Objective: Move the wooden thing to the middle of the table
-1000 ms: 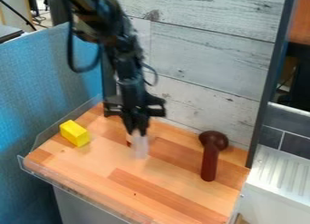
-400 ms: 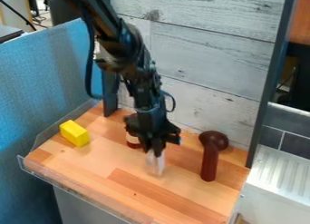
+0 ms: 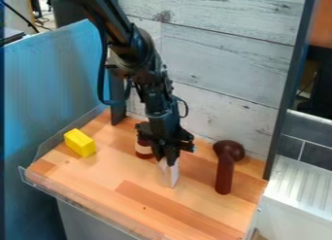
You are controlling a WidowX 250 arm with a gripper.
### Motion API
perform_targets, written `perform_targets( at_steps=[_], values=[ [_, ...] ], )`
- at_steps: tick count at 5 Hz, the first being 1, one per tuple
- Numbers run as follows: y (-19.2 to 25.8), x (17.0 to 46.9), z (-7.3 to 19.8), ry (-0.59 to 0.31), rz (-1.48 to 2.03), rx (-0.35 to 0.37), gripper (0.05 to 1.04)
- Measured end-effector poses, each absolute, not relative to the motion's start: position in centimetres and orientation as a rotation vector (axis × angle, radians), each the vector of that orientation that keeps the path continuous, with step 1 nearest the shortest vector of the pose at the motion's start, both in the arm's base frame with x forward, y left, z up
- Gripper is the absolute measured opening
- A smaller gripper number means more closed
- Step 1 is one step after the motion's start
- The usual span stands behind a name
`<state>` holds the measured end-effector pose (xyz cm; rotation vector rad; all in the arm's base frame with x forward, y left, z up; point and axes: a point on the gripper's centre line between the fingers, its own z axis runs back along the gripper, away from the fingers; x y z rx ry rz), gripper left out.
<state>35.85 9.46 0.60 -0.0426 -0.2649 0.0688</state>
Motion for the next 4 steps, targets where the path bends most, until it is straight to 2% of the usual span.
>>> perform_targets(
  at_steps=[1,2,3,4],
  values=[
    [9.50,35.96,0.61,-0.259,0.070,-0.047,0.236],
    [9.60,35.72,0.35,-0.244,0.079,-0.052,0.502],
    [9.51,35.52,0.29,-0.234,0.082,-0.063,0.816],
    [9.39,35.08,0.26,-0.213,0.099,-0.100,1.007]
  ],
)
